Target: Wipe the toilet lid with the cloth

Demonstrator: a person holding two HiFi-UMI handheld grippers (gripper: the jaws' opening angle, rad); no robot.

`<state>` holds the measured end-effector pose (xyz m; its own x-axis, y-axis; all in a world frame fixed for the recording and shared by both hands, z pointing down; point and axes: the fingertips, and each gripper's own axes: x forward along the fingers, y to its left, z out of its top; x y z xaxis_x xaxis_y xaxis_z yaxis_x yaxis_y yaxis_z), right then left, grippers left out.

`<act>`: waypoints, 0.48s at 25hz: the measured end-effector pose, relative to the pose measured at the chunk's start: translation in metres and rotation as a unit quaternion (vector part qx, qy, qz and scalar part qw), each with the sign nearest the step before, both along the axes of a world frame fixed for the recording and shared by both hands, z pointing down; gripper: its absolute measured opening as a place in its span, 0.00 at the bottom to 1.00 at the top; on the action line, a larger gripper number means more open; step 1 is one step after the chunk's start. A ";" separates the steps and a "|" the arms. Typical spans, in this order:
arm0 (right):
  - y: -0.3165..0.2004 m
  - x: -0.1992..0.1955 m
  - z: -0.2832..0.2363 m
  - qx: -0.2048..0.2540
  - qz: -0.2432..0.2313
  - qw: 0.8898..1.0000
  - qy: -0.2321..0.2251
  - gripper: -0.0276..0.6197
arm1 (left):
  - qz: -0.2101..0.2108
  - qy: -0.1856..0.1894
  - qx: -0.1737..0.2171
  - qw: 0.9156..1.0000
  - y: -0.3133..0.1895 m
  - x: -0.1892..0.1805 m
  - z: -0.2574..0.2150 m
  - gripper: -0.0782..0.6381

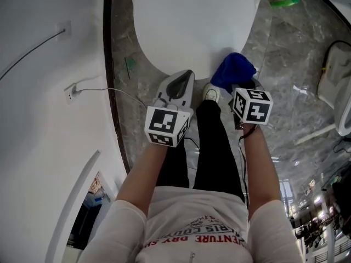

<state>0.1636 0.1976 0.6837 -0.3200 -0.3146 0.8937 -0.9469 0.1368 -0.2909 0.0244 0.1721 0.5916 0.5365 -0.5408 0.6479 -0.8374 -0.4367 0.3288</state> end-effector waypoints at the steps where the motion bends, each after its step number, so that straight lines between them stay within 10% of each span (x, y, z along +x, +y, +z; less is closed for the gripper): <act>1: 0.001 0.010 0.001 -0.003 0.001 1.000 0.012 0.18 | -0.001 0.002 0.000 1.000 0.001 0.003 -0.002 0.12; 12: -0.028 0.018 -0.114 0.090 0.049 0.995 0.002 0.18 | -0.009 0.031 0.036 0.999 -0.023 -0.017 -0.083 0.12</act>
